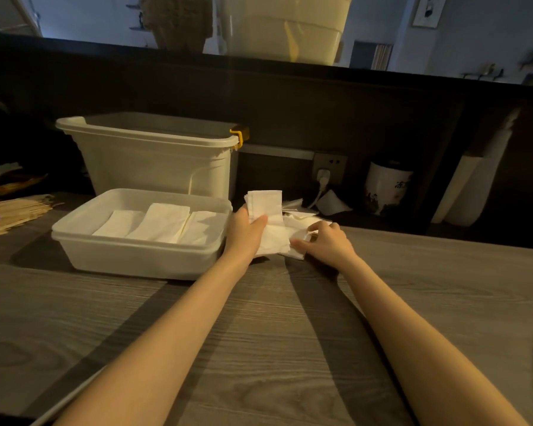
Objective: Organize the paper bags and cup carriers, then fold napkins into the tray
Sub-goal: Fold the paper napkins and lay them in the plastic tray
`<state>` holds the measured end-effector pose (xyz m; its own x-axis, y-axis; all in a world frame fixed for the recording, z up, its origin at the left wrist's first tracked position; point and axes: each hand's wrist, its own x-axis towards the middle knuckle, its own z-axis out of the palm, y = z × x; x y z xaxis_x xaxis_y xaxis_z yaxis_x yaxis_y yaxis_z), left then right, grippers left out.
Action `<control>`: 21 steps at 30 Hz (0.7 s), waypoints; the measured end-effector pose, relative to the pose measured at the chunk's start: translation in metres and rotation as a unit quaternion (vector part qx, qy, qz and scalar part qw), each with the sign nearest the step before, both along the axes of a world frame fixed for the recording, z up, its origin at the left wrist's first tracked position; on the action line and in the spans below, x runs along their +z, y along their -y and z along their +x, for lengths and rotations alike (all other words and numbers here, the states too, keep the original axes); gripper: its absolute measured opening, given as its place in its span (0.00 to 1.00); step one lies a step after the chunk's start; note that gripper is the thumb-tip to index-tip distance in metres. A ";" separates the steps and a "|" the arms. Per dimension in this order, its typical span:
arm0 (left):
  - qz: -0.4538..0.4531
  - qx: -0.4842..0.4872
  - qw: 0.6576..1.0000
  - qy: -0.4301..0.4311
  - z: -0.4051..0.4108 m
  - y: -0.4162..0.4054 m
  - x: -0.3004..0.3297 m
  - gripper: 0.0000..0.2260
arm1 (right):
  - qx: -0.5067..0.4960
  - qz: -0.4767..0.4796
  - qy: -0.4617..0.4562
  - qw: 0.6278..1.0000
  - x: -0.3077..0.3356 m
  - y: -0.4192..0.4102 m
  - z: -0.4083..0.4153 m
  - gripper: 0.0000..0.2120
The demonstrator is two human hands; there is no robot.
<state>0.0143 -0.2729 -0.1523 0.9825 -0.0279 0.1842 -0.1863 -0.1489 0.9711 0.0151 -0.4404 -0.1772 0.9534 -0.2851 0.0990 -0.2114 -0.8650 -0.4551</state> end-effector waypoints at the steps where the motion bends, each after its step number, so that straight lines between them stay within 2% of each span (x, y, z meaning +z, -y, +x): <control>1: 0.005 -0.001 1.000 0.002 0.000 0.001 0.000 0.16 | -0.004 -0.016 -0.001 1.000 -0.001 -0.002 0.001 0.36; 3: 0.015 -0.010 1.000 -0.002 0.000 0.002 -0.003 0.16 | -0.033 -0.017 0.008 0.999 -0.004 -0.004 0.005 0.41; 5: 0.018 -0.022 1.000 -0.007 -0.001 0.003 -0.004 0.16 | -0.061 -0.005 0.012 0.998 -0.006 -0.005 0.008 0.40; 8: 0.027 -0.024 0.999 -0.005 -0.001 0.002 -0.005 0.16 | -0.058 -0.004 0.014 0.998 -0.007 -0.005 0.010 0.34; 11: 0.027 -0.025 0.999 -0.010 -0.001 0.002 -0.004 0.16 | -0.063 0.060 0.029 0.996 -0.007 -0.002 0.011 0.27; 14: 0.017 -0.027 0.999 -0.021 0.001 0.001 -0.004 0.15 | -0.077 0.081 0.068 0.991 -0.009 -0.002 0.011 0.16; 16: -0.001 -0.030 0.999 -0.034 0.001 0.001 -0.005 0.15 | -0.084 0.087 0.107 0.987 -0.005 -0.004 0.010 0.14; 21: -0.042 -0.036 0.997 -0.063 0.000 0.001 -0.004 0.15 | -0.048 0.294 0.231 0.926 0.035 -0.003 0.006 0.10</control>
